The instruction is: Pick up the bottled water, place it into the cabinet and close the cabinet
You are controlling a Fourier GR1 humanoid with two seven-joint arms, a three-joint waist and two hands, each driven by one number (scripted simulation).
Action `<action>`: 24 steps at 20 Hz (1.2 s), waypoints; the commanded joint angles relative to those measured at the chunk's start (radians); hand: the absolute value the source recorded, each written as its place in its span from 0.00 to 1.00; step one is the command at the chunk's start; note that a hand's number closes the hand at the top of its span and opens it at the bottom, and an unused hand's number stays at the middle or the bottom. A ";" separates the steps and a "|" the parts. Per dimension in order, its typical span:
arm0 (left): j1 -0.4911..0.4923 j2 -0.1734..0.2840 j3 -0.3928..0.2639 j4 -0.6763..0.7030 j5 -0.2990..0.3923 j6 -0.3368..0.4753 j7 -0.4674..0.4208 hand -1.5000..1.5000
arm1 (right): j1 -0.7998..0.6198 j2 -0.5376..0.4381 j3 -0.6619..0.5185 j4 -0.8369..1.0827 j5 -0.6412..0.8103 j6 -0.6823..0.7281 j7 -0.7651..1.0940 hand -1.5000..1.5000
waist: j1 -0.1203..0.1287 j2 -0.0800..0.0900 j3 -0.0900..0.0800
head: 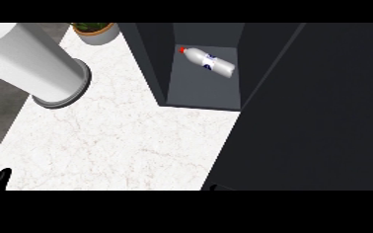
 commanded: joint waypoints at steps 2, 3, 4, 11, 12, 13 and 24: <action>0.068 0.045 0.102 -0.020 0.098 -0.094 -0.010 0.00 | -0.180 0.196 0.134 0.070 -0.077 -0.090 0.107 1.00 | 0.011 -0.006 -0.004; 0.062 0.015 0.095 0.019 0.101 -0.101 -0.037 0.00 | -0.241 0.198 0.156 0.054 -0.071 -0.113 0.155 1.00 | 0.003 -0.007 -0.005; 0.090 0.053 0.170 0.015 0.169 -0.151 -0.031 0.00 | -0.286 0.199 0.108 0.107 -0.094 -0.108 0.159 1.00 | 0.002 -0.007 -0.004; 0.176 0.050 0.258 0.015 0.209 -0.227 -0.051 0.00 | -0.615 0.203 -0.023 0.270 -0.281 -0.282 0.237 1.00 | -0.010 -0.004 -0.002; 0.213 0.072 0.295 0.003 0.277 -0.280 -0.044 0.00 | -0.614 0.203 -0.036 0.321 -0.304 -0.283 0.193 1.00 | -0.009 -0.006 -0.001; 0.230 0.052 0.311 0.061 0.266 -0.329 -0.085 0.00 | -0.641 0.203 -0.079 0.354 -0.336 -0.276 0.184 1.00 | -0.006 -0.007 -0.002; 0.247 0.058 0.457 0.117 0.387 -0.441 -0.053 0.00 | -0.947 0.148 -0.411 0.716 -0.564 -0.076 0.147 1.00 | -0.040 -0.004 -0.001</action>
